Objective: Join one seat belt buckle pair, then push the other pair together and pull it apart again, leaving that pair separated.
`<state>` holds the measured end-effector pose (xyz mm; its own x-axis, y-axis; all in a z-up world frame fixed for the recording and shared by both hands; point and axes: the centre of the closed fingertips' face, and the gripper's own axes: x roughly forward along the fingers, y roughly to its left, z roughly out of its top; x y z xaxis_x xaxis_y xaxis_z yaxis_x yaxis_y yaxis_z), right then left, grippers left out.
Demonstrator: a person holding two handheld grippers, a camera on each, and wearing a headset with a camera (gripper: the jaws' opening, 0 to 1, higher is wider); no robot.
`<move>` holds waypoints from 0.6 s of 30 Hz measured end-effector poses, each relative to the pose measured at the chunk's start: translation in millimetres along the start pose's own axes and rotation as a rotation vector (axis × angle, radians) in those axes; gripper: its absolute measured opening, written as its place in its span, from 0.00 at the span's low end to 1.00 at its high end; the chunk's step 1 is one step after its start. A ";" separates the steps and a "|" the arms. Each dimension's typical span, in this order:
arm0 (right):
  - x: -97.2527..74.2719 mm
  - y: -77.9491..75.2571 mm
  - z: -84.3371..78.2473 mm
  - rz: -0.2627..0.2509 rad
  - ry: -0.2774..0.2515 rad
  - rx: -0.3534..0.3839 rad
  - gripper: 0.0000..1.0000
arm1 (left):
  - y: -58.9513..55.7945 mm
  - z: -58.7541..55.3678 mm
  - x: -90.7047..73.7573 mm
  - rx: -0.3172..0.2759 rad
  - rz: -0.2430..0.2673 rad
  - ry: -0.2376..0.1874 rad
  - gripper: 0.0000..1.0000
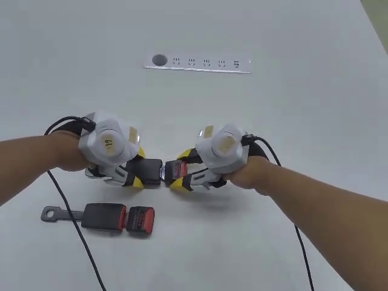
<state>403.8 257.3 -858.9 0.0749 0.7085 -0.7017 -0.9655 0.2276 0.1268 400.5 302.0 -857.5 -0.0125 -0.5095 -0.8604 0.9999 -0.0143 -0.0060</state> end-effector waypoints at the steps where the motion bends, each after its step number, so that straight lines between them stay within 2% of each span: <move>1: 0.3 -0.2 0.3 0.000 0.001 -0.001 0.35 | 0.0 0.1 -0.1 0.000 0.000 -0.001 0.34; 11: 0.3 -0.7 0.4 -0.004 0.003 -0.001 0.35 | 1.2 -1.0 0.3 -0.011 0.004 -0.006 0.34; 18: 0.3 -1.5 0.5 -0.006 0.002 -0.005 0.35 | 1.2 -1.6 -0.2 -0.012 0.005 -0.024 0.35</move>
<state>405.3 257.5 -859.0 0.0804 0.7061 -0.7035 -0.9662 0.2287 0.1191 401.7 303.5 -858.1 -0.0080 -0.5302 -0.8478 1.0000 -0.0018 -0.0082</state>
